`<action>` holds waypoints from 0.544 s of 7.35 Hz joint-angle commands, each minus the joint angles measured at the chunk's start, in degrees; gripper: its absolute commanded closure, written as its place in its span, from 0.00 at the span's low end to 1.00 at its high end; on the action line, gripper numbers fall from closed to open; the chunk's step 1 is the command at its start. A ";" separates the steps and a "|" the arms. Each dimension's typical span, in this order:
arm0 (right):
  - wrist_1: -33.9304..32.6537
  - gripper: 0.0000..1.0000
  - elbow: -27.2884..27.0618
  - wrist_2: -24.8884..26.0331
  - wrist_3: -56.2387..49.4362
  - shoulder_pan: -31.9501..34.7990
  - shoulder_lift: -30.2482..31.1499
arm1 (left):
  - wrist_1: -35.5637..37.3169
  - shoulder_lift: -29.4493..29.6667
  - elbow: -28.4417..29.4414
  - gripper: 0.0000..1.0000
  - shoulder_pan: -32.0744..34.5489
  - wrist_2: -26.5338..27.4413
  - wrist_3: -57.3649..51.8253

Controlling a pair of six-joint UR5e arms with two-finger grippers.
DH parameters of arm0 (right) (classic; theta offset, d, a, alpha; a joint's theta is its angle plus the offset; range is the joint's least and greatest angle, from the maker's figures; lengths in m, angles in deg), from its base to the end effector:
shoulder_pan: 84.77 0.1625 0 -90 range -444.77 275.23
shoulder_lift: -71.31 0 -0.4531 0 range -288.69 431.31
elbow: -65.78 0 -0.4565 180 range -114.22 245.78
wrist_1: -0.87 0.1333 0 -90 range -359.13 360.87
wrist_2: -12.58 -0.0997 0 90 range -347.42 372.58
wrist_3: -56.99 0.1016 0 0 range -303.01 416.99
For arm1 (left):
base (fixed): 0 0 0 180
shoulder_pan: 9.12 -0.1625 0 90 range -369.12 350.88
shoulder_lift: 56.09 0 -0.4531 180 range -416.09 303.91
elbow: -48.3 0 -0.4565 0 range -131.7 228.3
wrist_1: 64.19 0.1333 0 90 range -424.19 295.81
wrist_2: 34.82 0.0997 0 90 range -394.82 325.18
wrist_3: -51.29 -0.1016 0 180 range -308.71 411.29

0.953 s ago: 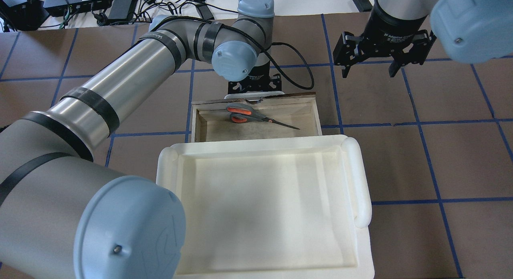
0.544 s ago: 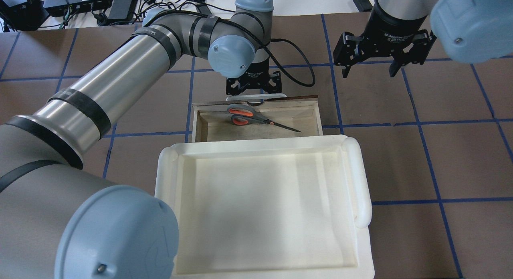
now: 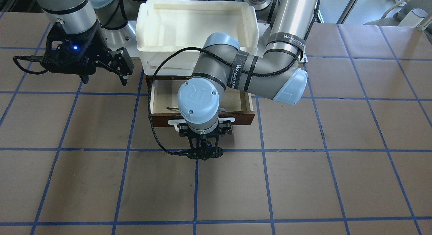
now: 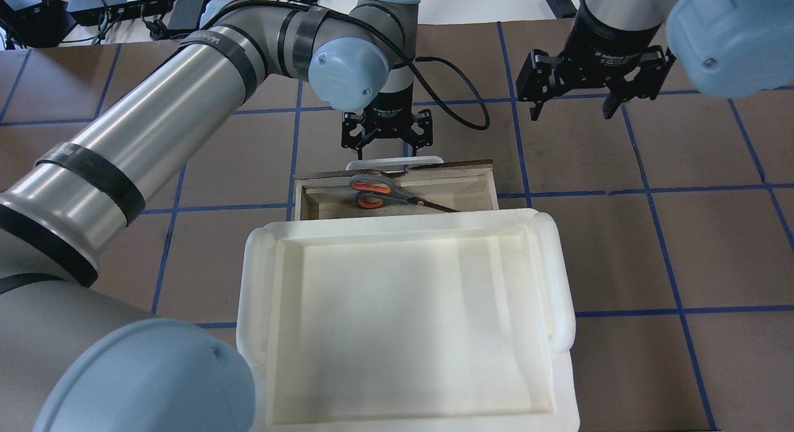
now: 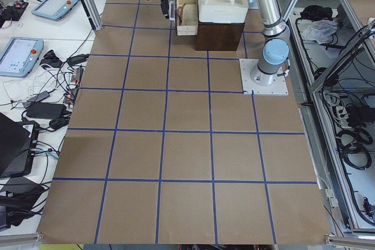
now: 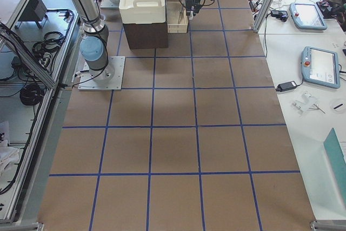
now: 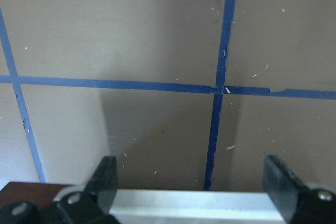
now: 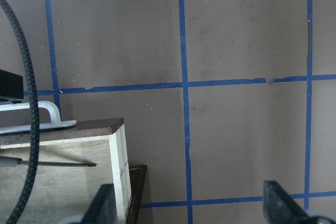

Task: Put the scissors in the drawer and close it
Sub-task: 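Lower the left gripper behind the drawer's white handle, then push the drawer closed toward the tray with the left gripper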

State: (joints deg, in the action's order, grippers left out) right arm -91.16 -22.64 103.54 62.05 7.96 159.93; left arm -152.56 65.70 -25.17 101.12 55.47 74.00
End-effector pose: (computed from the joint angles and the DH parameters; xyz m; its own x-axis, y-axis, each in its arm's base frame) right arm 0.1586 -0.5641 0.5194 -0.9991 0.0412 0.0132 0.0407 0.9984 -0.0402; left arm -0.3848 -0.6597 0.3052 -0.9949 -0.0319 -0.0955 -0.0519 0.9751 0.2155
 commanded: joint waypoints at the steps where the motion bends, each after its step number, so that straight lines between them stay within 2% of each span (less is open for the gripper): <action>1: -0.08 0.00 0.00 -0.08 -0.05 0.00 -0.03 | -0.48 -1.72 -3.50 0.00 -0.02 -0.47 -0.21; 4: -0.17 0.00 -0.35 0.19 -0.14 0.00 -0.03 | -3.98 -3.04 -4.75 0.00 0.06 -2.31 -0.21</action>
State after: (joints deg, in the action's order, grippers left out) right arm -91.27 -22.77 103.64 61.93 7.96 159.90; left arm -154.54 63.26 -29.59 101.18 53.94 73.81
